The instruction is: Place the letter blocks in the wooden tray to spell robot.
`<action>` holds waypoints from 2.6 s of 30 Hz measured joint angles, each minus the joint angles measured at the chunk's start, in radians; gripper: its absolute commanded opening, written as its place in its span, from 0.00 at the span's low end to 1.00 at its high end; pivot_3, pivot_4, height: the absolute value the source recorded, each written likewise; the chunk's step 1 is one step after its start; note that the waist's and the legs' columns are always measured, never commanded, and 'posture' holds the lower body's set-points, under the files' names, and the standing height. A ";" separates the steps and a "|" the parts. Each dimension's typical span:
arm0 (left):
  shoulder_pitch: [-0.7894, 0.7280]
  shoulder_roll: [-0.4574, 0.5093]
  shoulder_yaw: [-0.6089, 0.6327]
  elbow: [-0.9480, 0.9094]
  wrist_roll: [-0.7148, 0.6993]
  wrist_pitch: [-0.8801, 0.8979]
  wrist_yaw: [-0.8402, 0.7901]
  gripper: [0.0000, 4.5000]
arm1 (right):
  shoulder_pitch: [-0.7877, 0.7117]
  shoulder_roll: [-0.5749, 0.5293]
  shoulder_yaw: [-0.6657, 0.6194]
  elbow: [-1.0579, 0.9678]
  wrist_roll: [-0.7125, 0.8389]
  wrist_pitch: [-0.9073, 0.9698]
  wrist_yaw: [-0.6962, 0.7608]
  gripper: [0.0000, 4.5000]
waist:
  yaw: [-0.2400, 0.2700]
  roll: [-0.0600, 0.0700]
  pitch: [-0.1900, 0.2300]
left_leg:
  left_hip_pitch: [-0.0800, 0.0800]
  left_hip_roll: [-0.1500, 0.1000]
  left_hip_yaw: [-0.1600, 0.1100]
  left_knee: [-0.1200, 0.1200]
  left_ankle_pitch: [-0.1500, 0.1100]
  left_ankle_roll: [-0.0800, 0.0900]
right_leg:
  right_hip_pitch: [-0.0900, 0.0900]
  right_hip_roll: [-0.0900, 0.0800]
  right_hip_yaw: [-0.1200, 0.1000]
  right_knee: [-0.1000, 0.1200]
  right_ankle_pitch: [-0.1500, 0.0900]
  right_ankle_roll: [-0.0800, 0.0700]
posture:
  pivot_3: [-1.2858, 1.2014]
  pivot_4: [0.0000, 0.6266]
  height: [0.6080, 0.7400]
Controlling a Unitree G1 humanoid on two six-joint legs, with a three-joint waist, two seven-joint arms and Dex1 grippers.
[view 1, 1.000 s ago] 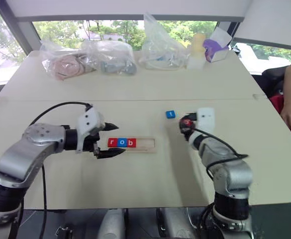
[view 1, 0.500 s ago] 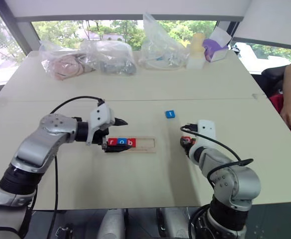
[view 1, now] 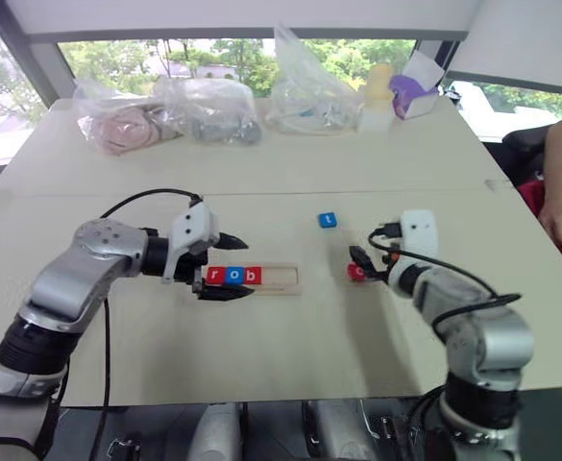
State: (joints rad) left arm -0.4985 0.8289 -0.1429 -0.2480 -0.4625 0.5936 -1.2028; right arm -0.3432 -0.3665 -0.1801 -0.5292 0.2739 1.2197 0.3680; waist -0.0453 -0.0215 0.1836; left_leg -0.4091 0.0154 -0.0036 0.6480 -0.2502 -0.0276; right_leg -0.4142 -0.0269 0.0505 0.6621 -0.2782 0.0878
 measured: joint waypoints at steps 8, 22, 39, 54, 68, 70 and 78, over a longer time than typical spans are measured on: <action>-0.004 0.062 0.006 -0.051 -0.053 0.048 -0.082 1.00 | 0.025 -0.426 0.087 0.426 0.032 -0.707 0.670 1.00 | 0.000 -0.001 0.001 | 0.001 0.000 0.001 0.000 0.000 0.001 | 0.002 0.001 0.000 -0.002 -0.001 0.001 | 0.52 0.24 0.96; 0.083 0.117 0.043 -0.155 -0.094 0.081 -0.059 1.00 | -0.158 -0.399 0.346 0.886 -0.145 -1.253 0.965 1.00 | 0.002 -0.001 0.001 | 0.002 0.001 0.000 0.002 0.000 0.001 | 0.003 0.000 0.000 0.000 0.000 0.001 | 0.52 0.24 0.96; 0.155 0.165 0.088 -0.149 -0.087 0.081 -0.014 1.00 | -0.339 -0.299 0.362 1.126 -0.129 -1.167 1.052 0.26 | -0.001 0.000 0.002 | 0.008 0.001 0.001 0.002 0.000 0.001 | 0.008 -0.001 0.001 0.003 0.000 0.000 | 0.52 0.24 0.96; 0.256 0.248 0.198 -0.062 -0.051 0.034 -0.012 1.00 | -0.355 -0.113 0.493 0.631 -0.181 -0.744 0.725 0.26 | 0.008 0.001 0.002 | 0.001 0.000 0.000 0.003 0.000 0.001 | 0.001 -0.003 -0.001 0.002 0.000 0.000 | 0.52 0.24 0.96; 0.284 0.225 0.208 -0.143 -0.087 0.079 0.063 1.00 | -0.334 -0.059 0.600 0.569 -0.183 -0.683 0.704 0.26 | 0.002 0.001 0.002 | 0.001 0.001 -0.001 0.002 0.000 0.001 | 0.001 -0.001 -0.001 0.003 0.000 0.000 | 0.52 0.24 0.96; 0.284 0.225 0.208 -0.148 -0.092 0.080 0.070 1.00 | -0.331 -0.050 0.610 0.574 -0.188 -0.692 0.699 0.26 | 0.002 0.001 0.002 | 0.001 0.001 -0.001 0.002 0.000 0.001 | 0.001 -0.001 -0.001 0.003 0.000 0.000 | 0.52 0.24 0.96; 0.271 0.191 0.208 -0.169 -0.114 0.115 0.109 1.00 | -0.332 -0.044 0.630 0.626 -0.228 -0.715 0.671 0.26 | 0.002 0.001 0.002 | 0.001 0.000 -0.001 0.002 0.000 0.001 | 0.001 -0.001 -0.001 0.003 0.000 0.000 | 0.52 0.24 0.96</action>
State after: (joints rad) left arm -0.2276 1.0201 0.0648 -0.4166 -0.5766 0.7083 -1.0937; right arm -0.6748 -0.4107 0.4496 0.0969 0.0457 0.5044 1.0391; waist -0.0430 -0.0208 0.1856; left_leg -0.4081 0.0159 -0.0045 0.6502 -0.2506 -0.0270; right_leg -0.4132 -0.0284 0.0496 0.6648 -0.2784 0.0875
